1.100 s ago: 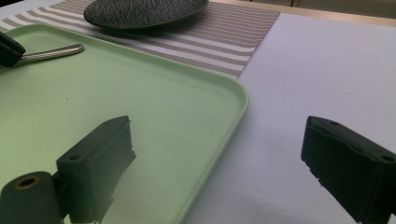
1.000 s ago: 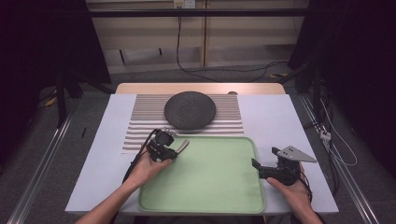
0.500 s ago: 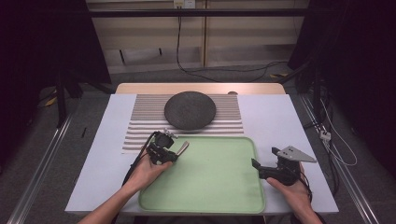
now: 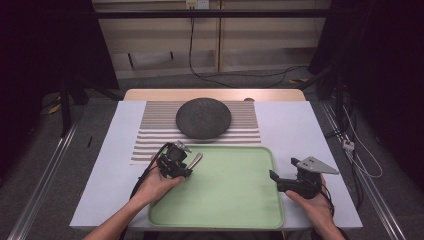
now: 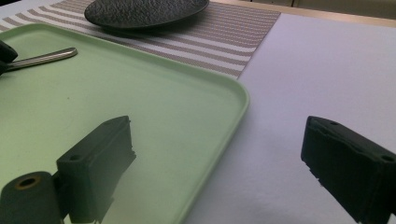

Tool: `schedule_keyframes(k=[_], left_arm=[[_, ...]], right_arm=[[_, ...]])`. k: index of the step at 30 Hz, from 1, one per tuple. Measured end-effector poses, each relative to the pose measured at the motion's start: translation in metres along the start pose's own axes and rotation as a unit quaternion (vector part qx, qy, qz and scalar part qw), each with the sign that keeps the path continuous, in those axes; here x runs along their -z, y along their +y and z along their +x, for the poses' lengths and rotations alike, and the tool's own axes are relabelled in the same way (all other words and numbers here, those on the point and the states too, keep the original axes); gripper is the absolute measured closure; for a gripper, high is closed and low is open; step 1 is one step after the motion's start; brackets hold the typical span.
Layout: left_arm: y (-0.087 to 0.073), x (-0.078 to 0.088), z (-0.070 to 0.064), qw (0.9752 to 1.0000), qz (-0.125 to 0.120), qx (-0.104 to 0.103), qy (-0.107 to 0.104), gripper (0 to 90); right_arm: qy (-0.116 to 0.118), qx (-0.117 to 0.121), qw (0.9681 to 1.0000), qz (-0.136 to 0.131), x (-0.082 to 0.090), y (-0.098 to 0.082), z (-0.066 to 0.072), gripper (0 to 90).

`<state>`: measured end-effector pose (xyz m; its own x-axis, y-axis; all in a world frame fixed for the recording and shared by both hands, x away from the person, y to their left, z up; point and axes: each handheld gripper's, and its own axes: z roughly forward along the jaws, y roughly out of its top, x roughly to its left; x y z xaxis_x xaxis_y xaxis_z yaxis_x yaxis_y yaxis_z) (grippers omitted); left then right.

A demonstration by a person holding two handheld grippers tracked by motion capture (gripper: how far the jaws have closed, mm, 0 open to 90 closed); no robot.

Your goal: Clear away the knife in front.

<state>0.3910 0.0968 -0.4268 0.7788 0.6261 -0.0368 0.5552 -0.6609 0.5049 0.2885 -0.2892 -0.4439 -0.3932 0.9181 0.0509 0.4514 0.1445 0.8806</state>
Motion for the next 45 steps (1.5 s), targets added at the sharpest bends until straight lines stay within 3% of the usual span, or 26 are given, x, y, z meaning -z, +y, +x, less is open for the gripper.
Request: schedule_keyframes(k=[1,4,6,10,14,16,20,21,22,23,26,27,28,29,30,33,36,38,43,45], left_arm=[[0.0,0.001,0.002,0.9999,-0.01,0.001,0.0,55.6],[0.001,0.005,0.007,0.9993,-0.037,0.009,0.004,47.7],[0.001,0.006,0.01,0.9986,-0.051,0.009,0.001,34.8],[0.003,0.007,0.01,0.9979,-0.059,0.016,-0.022,19.6],[0.005,0.01,0.003,0.996,-0.083,-0.001,-0.032,17.4],[0.005,0.011,-0.002,0.995,-0.092,-0.021,-0.034,20.6],[0.007,0.011,-0.012,0.9924,-0.107,-0.049,-0.036,43.1],[0.009,0.01,-0.015,0.9923,-0.103,-0.056,-0.04,51.9],[0.01,0.009,-0.018,0.9929,-0.097,-0.061,-0.034,56.3],[0.01,0.006,-0.019,0.9924,-0.101,-0.056,-0.042,60.3],[0.011,0.002,-0.022,0.9934,-0.084,-0.064,-0.046,74.8],[0.011,-0.001,-0.022,0.9937,-0.075,-0.067,-0.05,84.5],[0.01,-0.003,-0.025,0.9939,-0.078,-0.062,-0.048,84.5],[0.01,-0.004,-0.024,0.9938,-0.066,-0.074,-0.05,86.7],[0.01,-0.006,-0.025,0.994,-0.06,-0.074,-0.053,89.6],[0.009,-0.009,-0.028,0.9952,-0.053,-0.074,-0.037,90.0],[0.009,-0.01,-0.024,0.9963,-0.046,-0.066,-0.028,90.0],[0.008,-0.013,-0.022,0.9971,-0.036,-0.066,-0.012,90.0],[0.009,-0.015,-0.016,0.9969,-0.039,-0.063,-0.026,90.0],[0.008,-0.015,-0.017,0.9963,-0.039,-0.076,-0.01,90.0]], right_arm=[[0.0,-0.001,1.0,0.0,0.0,0.0,0.0,8.8],[0.0,0.0,1.0,0.0,0.0,0.0,0.0,8.8],[0.0,-0.001,1.0,0.0,0.0,0.0,0.0,8.8],[-0.001,-0.001,1.0,0.0,0.0,0.0,0.0,8.8],[-0.001,-0.001,1.0,0.0,0.0,0.0,0.0,8.8],[-0.001,0.0,1.0,0.0,0.0,0.0,0.0,8.8],[-0.001,0.0,1.0,0.001,0.0,0.0,0.0,8.8],[-0.001,0.0,1.0,0.001,0.0,0.0,0.0,8.8],[-0.001,-0.001,1.0,0.001,-0.001,0.0,0.0,8.8],[0.0,0.0,1.0,0.001,-0.001,0.0,0.0,8.8],[0.002,-0.001,1.0,0.001,0.0,0.0,-0.001,8.8],[0.005,-0.003,1.0,0.0,0.001,0.0,-0.001,8.8],[0.005,-0.003,1.0,0.0,0.001,0.0,-0.001,8.8],[0.006,-0.003,1.0,0.0,0.001,0.0,-0.001,8.8],[0.006,-0.004,1.0,0.001,0.001,0.0,-0.001,8.8],[0.009,-0.002,1.0,0.002,-0.001,0.0,-0.001,8.7],[0.011,-0.002,0.9999,0.002,-0.002,0.0,-0.001,8.8],[0.01,-0.001,1.0,0.0,-0.001,0.0,-0.001,8.7],[0.01,-0.003,0.9999,0.002,-0.001,0.0,-0.002,8.7],[0.008,-0.001,1.0,0.002,-0.001,0.0,-0.002,8.7]])
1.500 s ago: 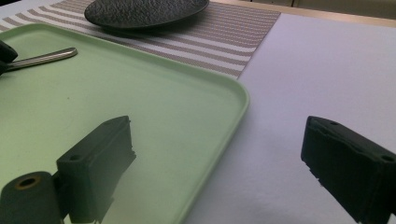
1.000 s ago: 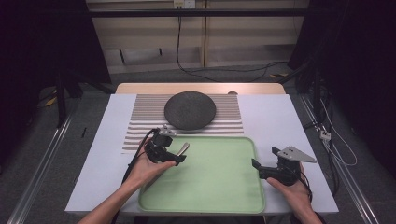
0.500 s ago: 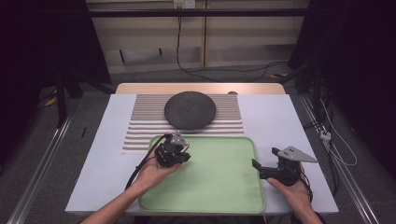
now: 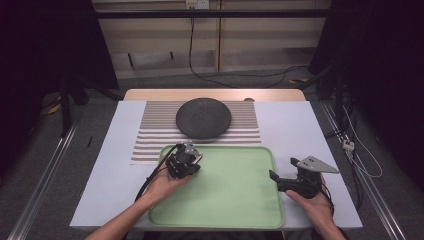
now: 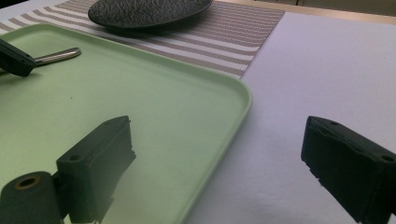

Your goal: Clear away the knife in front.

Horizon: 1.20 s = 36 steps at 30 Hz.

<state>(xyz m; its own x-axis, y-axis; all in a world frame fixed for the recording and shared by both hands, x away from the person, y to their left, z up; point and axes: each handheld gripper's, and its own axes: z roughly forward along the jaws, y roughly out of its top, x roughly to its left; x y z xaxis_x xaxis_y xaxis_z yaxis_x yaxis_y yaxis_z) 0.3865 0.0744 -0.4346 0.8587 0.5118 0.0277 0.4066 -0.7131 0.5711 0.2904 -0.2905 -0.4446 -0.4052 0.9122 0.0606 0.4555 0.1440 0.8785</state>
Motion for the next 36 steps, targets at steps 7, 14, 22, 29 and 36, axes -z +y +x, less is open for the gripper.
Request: schedule_keyframes(k=[7,14,22,29,36], left_arm=[[-0.002,0.001,0.007,0.9999,-0.004,0.016,0.003,90.0],[-0.004,0.003,0.011,0.9998,0.004,0.016,0.01,90.0],[-0.007,0.006,0.015,0.9997,0.011,0.018,0.01,90.0],[-0.008,0.006,0.015,0.9995,0.006,0.028,0.009,90.0],[-0.013,0.011,0.017,0.9994,0.012,0.03,0.008,90.0]], right_arm=[[0.001,0.001,1.0,0.0,0.0,0.0,0.0,9.3],[-0.001,0.003,1.0,0.0,0.0,0.0,0.001,9.2],[-0.004,0.004,1.0,0.001,-0.001,0.0,0.001,9.2],[-0.004,0.005,1.0,0.002,-0.001,0.0,0.001,9.2],[-0.003,0.005,1.0,0.003,-0.001,0.0,0.001,9.2]])
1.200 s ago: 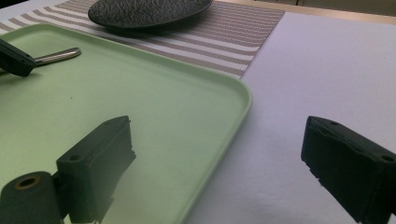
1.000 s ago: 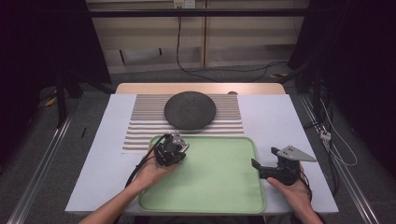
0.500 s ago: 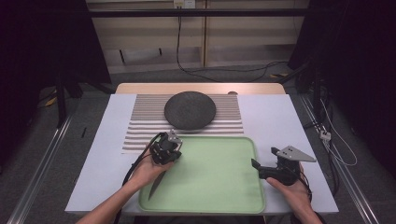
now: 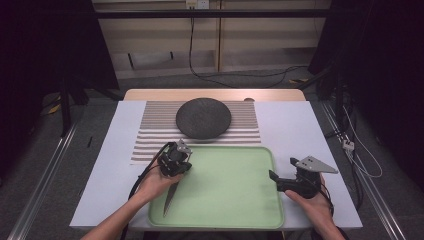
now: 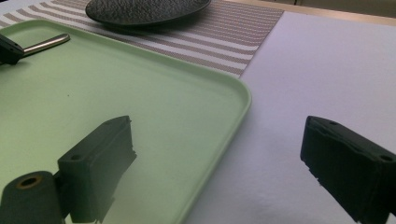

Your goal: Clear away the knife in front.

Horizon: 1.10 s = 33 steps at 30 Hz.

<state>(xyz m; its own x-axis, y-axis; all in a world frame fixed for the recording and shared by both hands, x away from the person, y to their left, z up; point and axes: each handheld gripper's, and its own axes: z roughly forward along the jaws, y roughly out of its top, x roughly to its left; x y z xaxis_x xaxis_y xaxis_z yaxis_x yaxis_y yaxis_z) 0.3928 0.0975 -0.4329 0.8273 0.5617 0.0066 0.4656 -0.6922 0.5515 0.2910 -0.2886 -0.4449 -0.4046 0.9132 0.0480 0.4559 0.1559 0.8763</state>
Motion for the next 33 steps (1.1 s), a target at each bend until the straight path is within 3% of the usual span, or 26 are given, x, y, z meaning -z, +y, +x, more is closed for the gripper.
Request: schedule_keyframes(k=[23,33], left_arm=[[-0.005,0.006,0.012,0.9998,0.015,0.009,0.004,90.0],[-0.01,0.009,0.017,0.9995,0.016,0.026,0.011,90.0]], right_arm=[[0.0,-0.001,1.0,0.001,-0.001,0.0,0.0,9.1],[-0.001,0.001,1.0,0.002,-0.002,0.0,0.0,9.1]])
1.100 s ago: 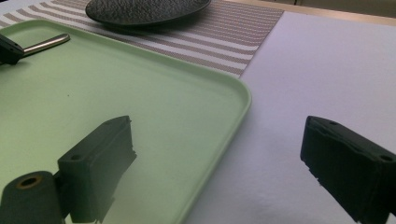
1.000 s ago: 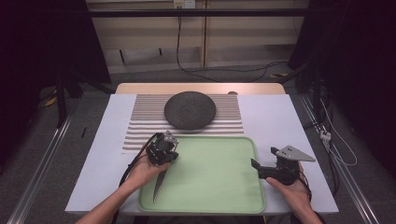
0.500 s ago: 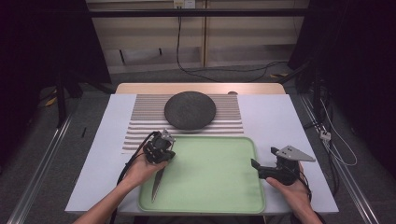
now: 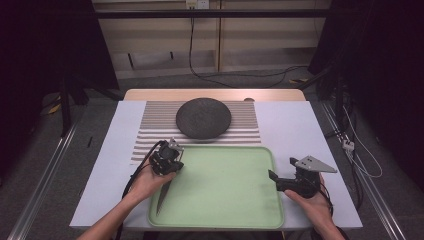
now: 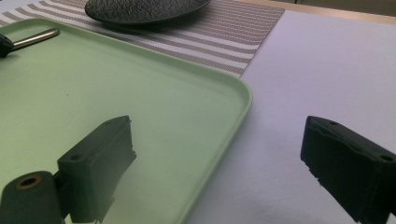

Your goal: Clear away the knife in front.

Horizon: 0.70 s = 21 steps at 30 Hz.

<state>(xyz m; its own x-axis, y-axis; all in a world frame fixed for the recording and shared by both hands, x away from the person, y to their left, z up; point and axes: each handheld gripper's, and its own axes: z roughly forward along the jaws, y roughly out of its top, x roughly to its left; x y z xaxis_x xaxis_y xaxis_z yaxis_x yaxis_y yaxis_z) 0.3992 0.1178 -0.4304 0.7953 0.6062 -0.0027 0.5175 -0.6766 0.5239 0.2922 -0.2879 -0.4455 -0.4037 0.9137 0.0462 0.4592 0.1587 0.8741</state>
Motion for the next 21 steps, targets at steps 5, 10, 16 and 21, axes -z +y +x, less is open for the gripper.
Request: schedule_keyframes(k=[5,10,16,21], left_arm=[[-0.0004,0.0009,0.0014,1.0,0.004,0.002,-0.001,90.0],[-0.0012,0.0018,0.0027,1.0,0.005,0.002,0.005,90.0],[-0.0029,0.0029,0.0036,0.9999,0.007,0.003,0.011,90.0],[-0.0039,0.0041,0.003,0.9997,0.012,0.007,0.019,90.0]], right_arm=[[0.0,0.0,1.0,0.0,0.0001,0.0,-0.0001,9.1],[0.0,0.0,1.0,0.0,0.0,0.0,-0.0001,9.1],[0.0,0.0,1.0,0.0,0.0,0.0,-0.0003,9.1],[0.0,0.0,1.0,0.001,0.0,0.0,-0.0001,9.1]])
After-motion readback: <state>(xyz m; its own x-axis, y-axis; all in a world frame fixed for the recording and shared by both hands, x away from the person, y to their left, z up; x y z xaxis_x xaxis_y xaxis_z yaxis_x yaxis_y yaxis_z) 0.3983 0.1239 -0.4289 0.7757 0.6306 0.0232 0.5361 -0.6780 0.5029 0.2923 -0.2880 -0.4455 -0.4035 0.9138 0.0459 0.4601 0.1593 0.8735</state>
